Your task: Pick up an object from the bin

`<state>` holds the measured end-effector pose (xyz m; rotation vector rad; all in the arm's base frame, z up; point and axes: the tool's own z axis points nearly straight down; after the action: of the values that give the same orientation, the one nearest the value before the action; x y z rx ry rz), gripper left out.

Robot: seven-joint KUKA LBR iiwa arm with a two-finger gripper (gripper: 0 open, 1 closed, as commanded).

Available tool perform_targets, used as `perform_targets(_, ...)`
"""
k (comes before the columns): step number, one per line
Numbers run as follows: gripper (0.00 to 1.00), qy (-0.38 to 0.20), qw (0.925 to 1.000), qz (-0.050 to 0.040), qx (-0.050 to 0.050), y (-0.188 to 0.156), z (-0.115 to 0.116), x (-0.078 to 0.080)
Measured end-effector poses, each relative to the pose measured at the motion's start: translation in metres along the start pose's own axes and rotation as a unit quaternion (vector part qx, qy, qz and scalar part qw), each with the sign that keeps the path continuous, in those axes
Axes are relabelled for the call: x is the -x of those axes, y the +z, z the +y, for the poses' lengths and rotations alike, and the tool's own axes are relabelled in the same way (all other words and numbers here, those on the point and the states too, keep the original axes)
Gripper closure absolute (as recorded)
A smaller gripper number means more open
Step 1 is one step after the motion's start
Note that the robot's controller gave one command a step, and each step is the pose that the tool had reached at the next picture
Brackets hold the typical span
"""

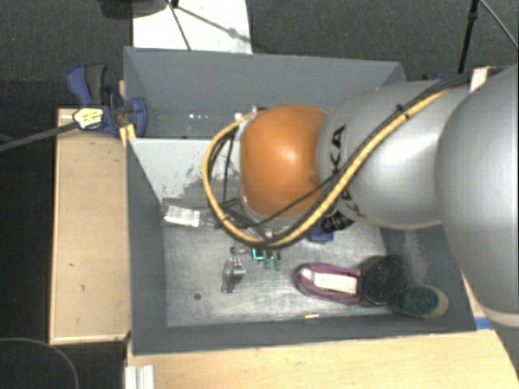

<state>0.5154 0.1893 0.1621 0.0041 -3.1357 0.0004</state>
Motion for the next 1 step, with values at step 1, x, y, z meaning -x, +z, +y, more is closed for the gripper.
perform_targets(1, 0.0, 0.004, 1.0, -0.0008, -0.002, 0.0595, -0.1076, -0.0171)
